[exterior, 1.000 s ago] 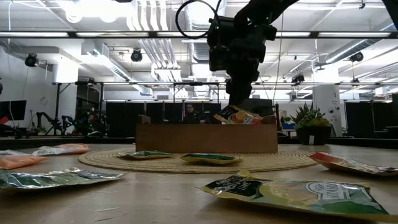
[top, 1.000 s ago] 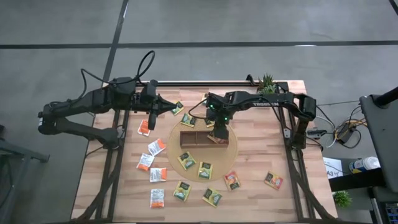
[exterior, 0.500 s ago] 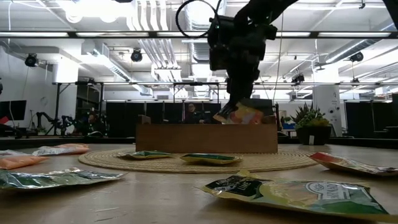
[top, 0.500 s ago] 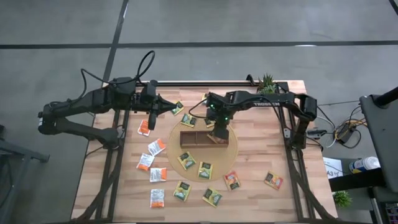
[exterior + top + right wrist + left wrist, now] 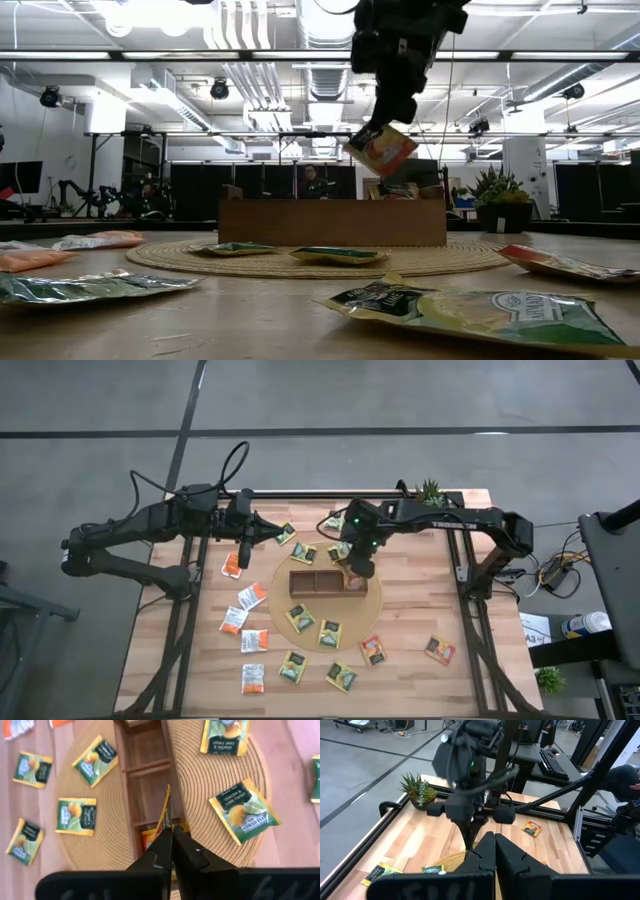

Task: Pick & Place Tea
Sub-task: Put the orange tea bag into the right section of the wooden organizer

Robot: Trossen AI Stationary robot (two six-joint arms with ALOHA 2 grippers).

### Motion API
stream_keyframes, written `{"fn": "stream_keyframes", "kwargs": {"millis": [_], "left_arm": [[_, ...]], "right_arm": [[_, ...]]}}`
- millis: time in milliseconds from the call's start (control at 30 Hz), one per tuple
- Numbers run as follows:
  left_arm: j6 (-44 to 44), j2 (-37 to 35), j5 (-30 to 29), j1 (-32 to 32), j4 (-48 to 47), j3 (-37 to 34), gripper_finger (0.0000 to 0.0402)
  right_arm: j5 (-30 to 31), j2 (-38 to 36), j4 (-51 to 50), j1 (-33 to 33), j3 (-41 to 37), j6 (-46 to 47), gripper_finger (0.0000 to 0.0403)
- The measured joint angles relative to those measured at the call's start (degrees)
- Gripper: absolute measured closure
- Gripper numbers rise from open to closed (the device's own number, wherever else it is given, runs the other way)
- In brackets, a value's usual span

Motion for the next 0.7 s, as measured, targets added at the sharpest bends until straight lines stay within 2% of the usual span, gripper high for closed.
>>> {"fn": "stream_keyframes", "kwargs": {"millis": [333,700], "left_arm": [[0.2,0.0,0.0,0.0,0.0,0.0,0.04],[0.1,0.0,0.0,0.0,0.0,0.0,0.04]], "right_arm": [[-0.2,-9.3,13.0,0.0,-11.6,2.5,0.0395],[-0.3,-19.8,35.6,0.0,-30.7,10.1,0.0395]]}}
